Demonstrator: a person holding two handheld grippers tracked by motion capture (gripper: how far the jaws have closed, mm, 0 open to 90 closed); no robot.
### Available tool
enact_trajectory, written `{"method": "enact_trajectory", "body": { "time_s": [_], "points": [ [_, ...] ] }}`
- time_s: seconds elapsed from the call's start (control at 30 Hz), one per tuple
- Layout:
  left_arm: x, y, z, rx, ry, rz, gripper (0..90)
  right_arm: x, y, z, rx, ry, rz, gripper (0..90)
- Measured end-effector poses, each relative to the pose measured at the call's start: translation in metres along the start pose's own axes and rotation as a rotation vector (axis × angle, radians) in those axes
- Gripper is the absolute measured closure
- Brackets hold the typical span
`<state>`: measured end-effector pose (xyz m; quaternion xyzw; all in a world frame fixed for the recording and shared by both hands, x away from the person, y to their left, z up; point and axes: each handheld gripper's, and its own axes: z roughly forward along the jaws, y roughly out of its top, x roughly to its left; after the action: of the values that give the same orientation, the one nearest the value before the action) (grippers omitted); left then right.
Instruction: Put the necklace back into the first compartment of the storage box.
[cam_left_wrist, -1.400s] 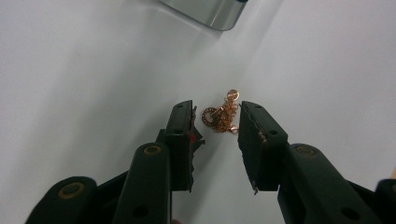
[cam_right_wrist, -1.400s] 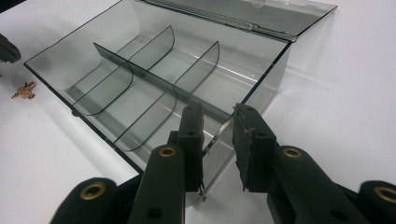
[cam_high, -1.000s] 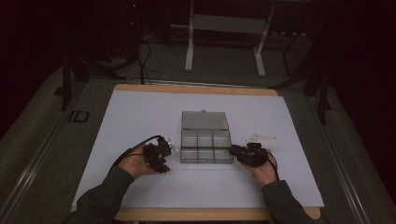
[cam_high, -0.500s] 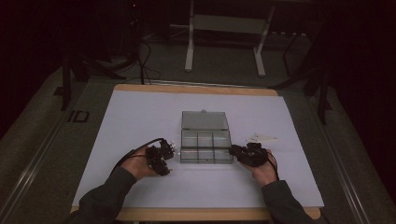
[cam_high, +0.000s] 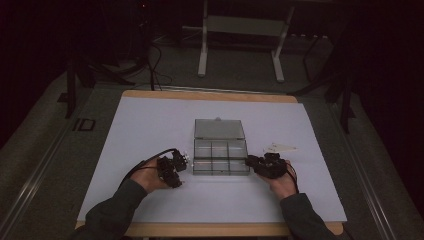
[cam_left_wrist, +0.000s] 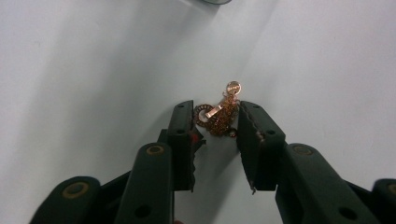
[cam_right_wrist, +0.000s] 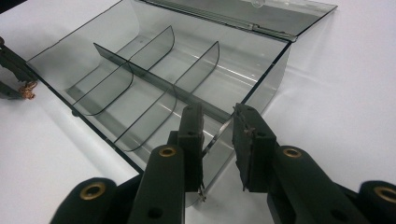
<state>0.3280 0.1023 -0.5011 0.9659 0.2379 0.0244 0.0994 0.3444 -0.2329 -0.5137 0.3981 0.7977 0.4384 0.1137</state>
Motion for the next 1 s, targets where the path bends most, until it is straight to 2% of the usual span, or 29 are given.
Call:
{"method": "enact_trajectory", "body": {
  "time_s": [0.2, 0.43, 0.5, 0.73, 0.87, 1.0],
  "points": [
    [-0.001, 0.001, 0.000, 0.000, 0.000, 0.011, 80.4, 0.000, 0.000, 0.000, 0.000, 0.001, 0.002, 73.6],
    [-0.002, 0.001, -0.001, -0.006, 0.006, 0.018, 84.0, 0.000, 0.000, 0.000, -0.001, 0.002, 0.003, 73.5],
    [-0.001, 0.001, -0.005, -0.015, 0.011, 0.017, 88.5, 0.000, 0.000, 0.000, -0.001, 0.002, 0.003, 73.5],
    [-0.001, 0.001, -0.003, -0.007, 0.009, 0.011, 88.9, 0.000, 0.000, 0.000, -0.001, 0.002, 0.004, 73.5],
    [-0.001, 0.002, -0.006, -0.018, 0.006, 0.020, 89.0, 0.000, 0.000, 0.000, -0.001, 0.003, 0.004, 73.5],
    [0.001, 0.002, -0.010, -0.036, 0.007, 0.012, 89.0, 0.000, 0.000, 0.000, -0.001, 0.002, 0.003, 73.5]
  ]
}}
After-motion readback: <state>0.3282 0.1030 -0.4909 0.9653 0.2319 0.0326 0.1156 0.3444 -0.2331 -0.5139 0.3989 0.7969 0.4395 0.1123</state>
